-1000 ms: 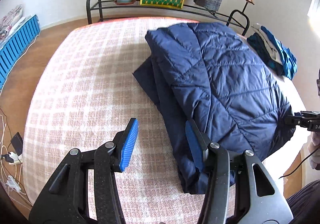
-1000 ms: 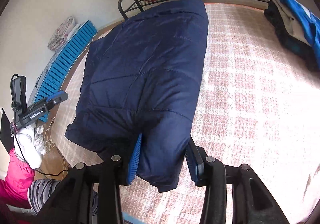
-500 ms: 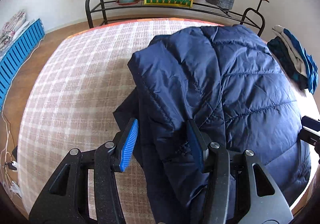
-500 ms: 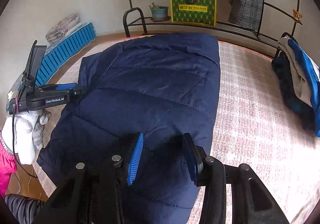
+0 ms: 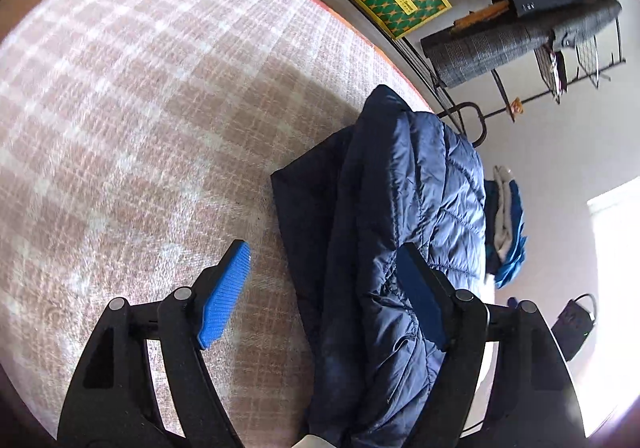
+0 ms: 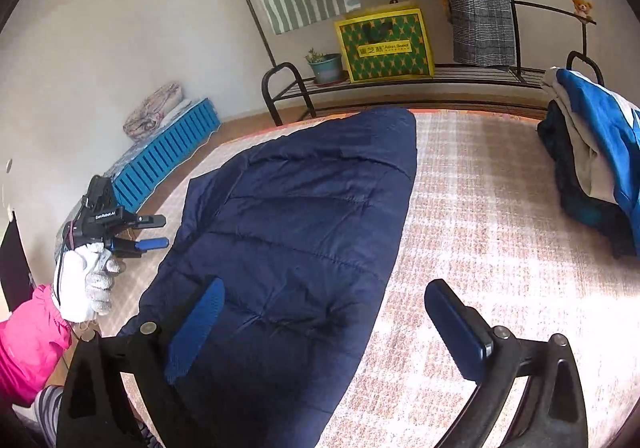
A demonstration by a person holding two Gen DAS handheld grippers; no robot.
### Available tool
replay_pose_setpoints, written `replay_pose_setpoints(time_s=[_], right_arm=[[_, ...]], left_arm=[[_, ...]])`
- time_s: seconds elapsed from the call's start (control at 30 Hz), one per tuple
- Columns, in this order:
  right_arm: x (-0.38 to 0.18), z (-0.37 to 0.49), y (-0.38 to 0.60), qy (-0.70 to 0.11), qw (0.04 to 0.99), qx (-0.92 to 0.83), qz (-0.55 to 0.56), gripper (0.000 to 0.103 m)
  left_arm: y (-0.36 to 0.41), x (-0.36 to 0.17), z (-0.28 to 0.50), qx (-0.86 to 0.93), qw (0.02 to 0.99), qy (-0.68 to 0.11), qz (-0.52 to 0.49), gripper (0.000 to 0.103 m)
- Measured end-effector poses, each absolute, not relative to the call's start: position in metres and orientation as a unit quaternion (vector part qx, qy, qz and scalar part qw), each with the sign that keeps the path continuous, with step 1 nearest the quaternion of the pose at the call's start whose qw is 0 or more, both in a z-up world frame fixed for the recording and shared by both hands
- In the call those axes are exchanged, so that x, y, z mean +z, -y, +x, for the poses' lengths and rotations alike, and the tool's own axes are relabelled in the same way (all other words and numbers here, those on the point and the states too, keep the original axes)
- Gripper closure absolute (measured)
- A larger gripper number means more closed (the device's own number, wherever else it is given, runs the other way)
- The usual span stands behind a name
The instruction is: Fold large clothes
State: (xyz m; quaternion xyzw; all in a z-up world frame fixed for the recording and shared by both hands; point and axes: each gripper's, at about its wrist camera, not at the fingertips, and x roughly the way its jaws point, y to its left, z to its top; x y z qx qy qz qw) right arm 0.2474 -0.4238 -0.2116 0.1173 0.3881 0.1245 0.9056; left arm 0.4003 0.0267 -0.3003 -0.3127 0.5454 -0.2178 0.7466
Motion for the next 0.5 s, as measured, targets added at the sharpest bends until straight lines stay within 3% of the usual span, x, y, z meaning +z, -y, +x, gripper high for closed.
replay_pose_setpoints(time_s=[0.2, 0.5], right_arm=[[-0.233, 0.267, 0.460, -0.416, 0.878, 0.122, 0.202, 0.003], [-0.278, 0.294, 0.473, -0.450, 0.836, 0.157, 0.274, 0.003]], left_arm=[[-0.043, -0.335, 0.408, -0.243, 0.684, -0.554, -0.409, 0.025], [-0.025, -0.336, 0.420, -0.290, 0.670, -0.544, -0.415, 0.025]])
